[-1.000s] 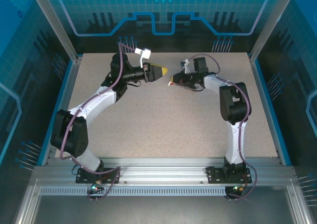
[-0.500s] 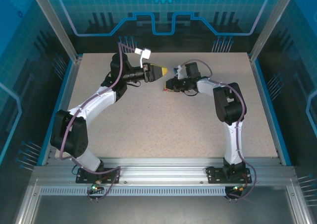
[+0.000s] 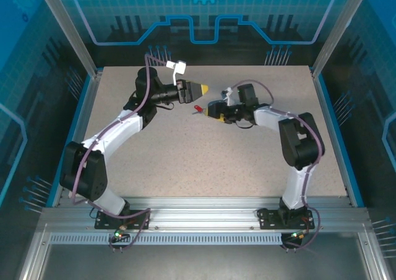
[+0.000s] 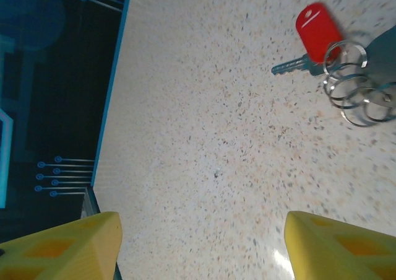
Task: Put the keys on the keyring
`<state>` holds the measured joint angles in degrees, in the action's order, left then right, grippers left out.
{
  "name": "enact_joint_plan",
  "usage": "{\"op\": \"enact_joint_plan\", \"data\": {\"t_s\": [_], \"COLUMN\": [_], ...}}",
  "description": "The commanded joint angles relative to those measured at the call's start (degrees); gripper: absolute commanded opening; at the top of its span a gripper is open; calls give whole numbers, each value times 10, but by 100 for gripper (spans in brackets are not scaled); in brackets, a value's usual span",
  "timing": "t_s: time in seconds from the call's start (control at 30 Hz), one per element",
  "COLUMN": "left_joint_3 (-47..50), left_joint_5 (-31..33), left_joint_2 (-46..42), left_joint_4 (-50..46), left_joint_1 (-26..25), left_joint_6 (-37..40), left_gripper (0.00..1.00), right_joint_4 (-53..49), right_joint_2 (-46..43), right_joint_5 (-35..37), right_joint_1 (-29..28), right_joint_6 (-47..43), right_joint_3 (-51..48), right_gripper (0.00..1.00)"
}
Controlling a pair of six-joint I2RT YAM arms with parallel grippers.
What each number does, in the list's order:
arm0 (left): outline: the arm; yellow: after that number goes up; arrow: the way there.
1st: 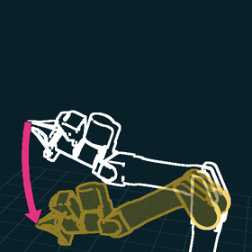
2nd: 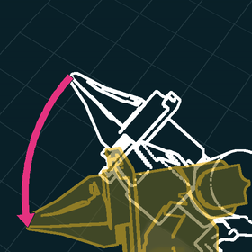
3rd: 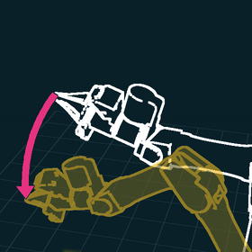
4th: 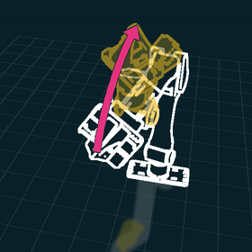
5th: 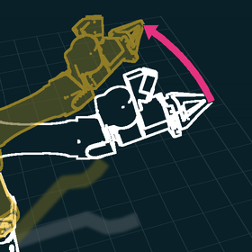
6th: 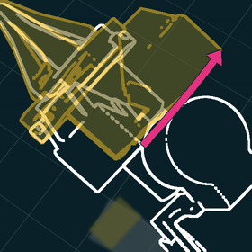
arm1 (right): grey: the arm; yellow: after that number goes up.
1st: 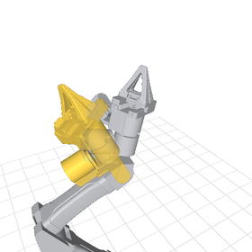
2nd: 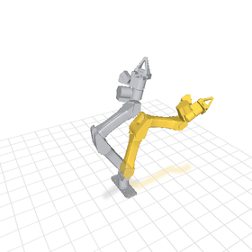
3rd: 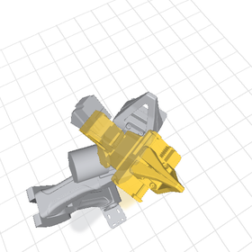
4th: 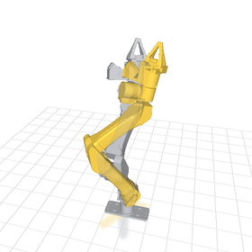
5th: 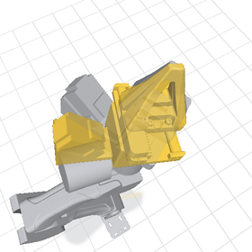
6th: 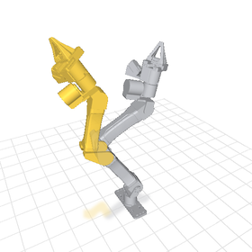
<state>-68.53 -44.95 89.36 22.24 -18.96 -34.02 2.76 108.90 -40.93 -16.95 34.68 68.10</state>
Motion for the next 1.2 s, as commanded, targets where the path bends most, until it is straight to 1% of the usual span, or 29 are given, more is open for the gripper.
{"op": "enact_joint_plan", "data": {"t_s": [0.0,0.1,0.17,0.23,0.33,0.43,0.57,0.67,0.7,0.73,0.83,0.93,0.97,1.07,1.17], "left_joint_3": [10,19,33,49,85,124,166,221,247,267,327,365,375,407,431], "left_joint_5": [31,71,111,151,217,289,340,382,399,416,483,541,551,572,580], "left_joint_2": [-45,-76,-99,-123,-154,-181,-207,-226,-234,-241,-261,-266,-266,-267,-262], "left_joint_4": [-54,-106,-132,-149,-151,-145,-143,-100,-77,-58,-22,-10,-4,25,66], "left_joint_1": [2,2,2,2,2,2,2,2,2,2,2,4,6,27,51], "left_joint_6": [26,63,78,91,93,101,144,178,196,208,270,324,336,343,327], "left_gripper": [99,99,99,99,99,99,99,99,99,99,99,99,99,99,99], "right_joint_4": [19,6,-9,-29,-59,-93,-112,-86,-74,-61,-24,15,30,72,87], "right_joint_2": [-67,-118,-151,-183,-234,-283,-338,-365,-372,-378,-388,-394,-395,-397,-397], "right_joint_5": [-1,9,20,38,68,116,219,271,287,297,338,395,411,475,544], "right_joint_1": [18,35,46,58,78,101,130,158,167,176,202,208,208,205,197], "right_joint_6": [-13,-26,-37,-52,-73,-98,-113,-82,-68,-56,-20,-6,-5,0,-24], "right_joint_3": [-35,-66,-81,-96,-114,-131,-158,-192,-204,-214,-248,-282,-294,-326,-341], "right_gripper": [74,81,84,86,87,87,89,95,98,100,100,100,100,100,100]}}
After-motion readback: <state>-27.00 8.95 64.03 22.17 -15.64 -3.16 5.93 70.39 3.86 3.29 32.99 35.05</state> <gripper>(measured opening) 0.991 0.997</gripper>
